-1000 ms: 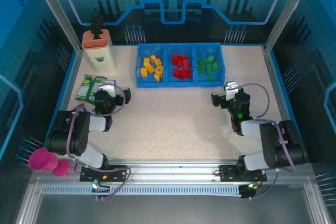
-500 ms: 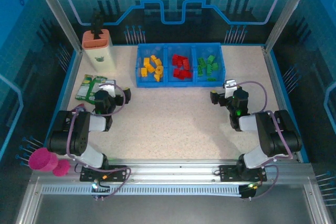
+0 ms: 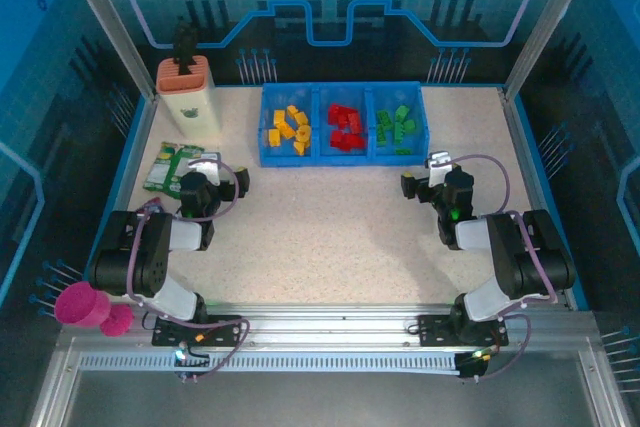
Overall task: Sort the legos into containers by color
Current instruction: Reset both arms
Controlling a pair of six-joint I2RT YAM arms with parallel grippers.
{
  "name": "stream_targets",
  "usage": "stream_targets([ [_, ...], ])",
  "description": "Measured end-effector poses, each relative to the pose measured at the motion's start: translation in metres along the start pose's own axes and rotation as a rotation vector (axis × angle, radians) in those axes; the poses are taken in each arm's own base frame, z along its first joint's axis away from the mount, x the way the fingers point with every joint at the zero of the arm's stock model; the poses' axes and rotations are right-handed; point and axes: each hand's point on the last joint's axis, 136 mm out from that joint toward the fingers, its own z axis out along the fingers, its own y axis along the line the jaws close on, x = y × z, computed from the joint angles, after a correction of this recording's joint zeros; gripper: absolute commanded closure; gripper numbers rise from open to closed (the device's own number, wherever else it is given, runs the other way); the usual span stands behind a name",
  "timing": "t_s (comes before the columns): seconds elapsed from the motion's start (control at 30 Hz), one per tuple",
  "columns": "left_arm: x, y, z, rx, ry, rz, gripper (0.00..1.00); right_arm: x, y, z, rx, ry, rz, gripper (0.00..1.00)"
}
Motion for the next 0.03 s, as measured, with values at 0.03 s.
stream_targets([
  [0.03,0.0000,0.0001,0.0000,0.000,0.000,0.000,0.01,0.0001,-0.0001,0.0000,0.000,0.000,0.000,0.00],
])
